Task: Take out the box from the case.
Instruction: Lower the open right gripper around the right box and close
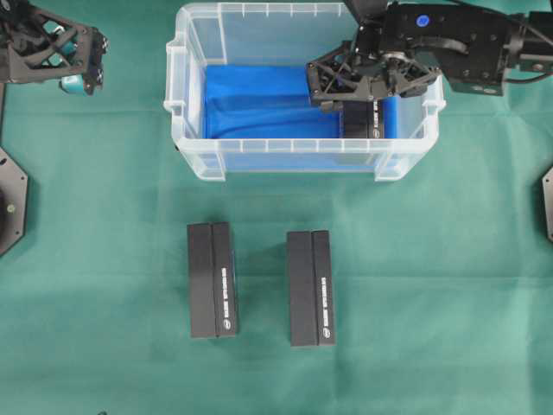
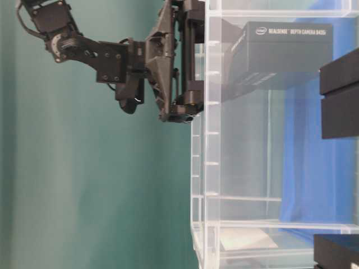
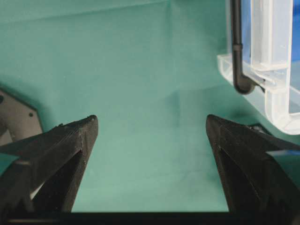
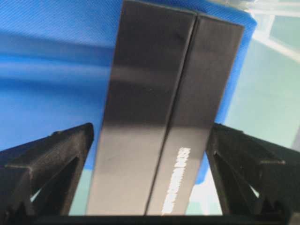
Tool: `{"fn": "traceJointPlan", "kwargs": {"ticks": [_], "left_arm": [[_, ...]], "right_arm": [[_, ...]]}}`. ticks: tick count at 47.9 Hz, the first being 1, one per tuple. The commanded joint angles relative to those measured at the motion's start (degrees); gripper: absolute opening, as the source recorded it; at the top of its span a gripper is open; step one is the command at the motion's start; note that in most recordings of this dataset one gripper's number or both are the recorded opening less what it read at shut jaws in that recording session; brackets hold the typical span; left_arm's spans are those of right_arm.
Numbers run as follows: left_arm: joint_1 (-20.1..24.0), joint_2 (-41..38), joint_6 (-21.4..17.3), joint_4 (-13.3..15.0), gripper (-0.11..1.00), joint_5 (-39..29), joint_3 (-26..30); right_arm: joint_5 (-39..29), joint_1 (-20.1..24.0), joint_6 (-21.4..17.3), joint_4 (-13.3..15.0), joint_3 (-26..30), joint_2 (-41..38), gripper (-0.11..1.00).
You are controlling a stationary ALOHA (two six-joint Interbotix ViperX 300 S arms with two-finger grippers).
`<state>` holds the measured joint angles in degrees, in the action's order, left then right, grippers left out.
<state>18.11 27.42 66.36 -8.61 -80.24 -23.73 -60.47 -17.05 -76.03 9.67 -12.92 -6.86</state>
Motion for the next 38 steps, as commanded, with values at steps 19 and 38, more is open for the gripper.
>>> {"fn": "traceJointPlan", "kwargs": {"ticks": [19,38], "left_arm": [[-0.2,0.7,0.0,0.0,0.96,0.2,0.5],[-0.2,0.8,-0.1,0.0,0.96,0.1,0.4]], "right_arm": [[1.5,-0.7,0.0,0.3,-0.1,-0.6,0.92],[1.4,-0.6,-3.0,0.0,1.9,-0.5,0.67]]}}
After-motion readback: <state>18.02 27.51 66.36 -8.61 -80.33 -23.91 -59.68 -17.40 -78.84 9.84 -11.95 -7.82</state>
